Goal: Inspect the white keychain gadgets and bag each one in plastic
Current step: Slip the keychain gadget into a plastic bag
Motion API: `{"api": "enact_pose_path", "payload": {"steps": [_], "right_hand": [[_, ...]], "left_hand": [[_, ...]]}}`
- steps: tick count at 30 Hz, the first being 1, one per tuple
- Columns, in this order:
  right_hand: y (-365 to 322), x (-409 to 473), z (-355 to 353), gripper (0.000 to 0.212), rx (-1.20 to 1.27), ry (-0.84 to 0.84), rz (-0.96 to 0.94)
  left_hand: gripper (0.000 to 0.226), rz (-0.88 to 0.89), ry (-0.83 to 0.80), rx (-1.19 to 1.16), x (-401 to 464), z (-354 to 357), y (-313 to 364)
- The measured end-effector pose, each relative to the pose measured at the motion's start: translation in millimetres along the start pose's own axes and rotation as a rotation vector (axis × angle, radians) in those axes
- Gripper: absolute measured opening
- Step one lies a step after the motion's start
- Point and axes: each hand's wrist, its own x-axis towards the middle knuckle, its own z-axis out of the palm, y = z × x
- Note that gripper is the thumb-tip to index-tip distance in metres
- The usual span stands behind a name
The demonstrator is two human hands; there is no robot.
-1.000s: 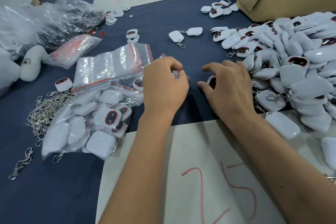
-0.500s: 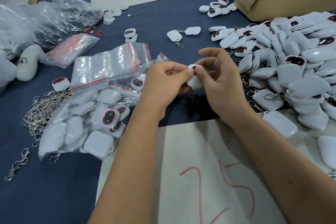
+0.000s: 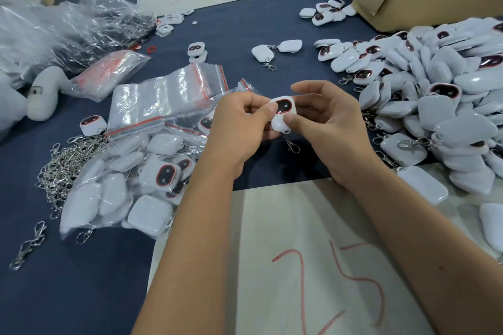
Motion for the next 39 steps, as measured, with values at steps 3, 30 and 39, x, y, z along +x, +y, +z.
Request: {"api": "enact_pose_path", "payload": {"steps": [3, 30, 39], "right_hand": [[-0.2, 1.3, -0.2, 0.025, 0.020, 0.007, 0.029], [-1.4, 2.6, -1.2, 0.019, 0.219, -0.063, -0.034], [-1.4, 2.6, -0.7, 0.019, 0.220, -0.043, -0.053]], "left_hand": [[0.013, -0.028, 0.006, -0.037, -0.5, -1.2, 0.9], [0.011, -0.054, -0.079, -0.239, -2.4, -10.6, 5.3], [0.021, -0.026, -0.135, -0.255, -3.1, -10.6, 4.2]]}}
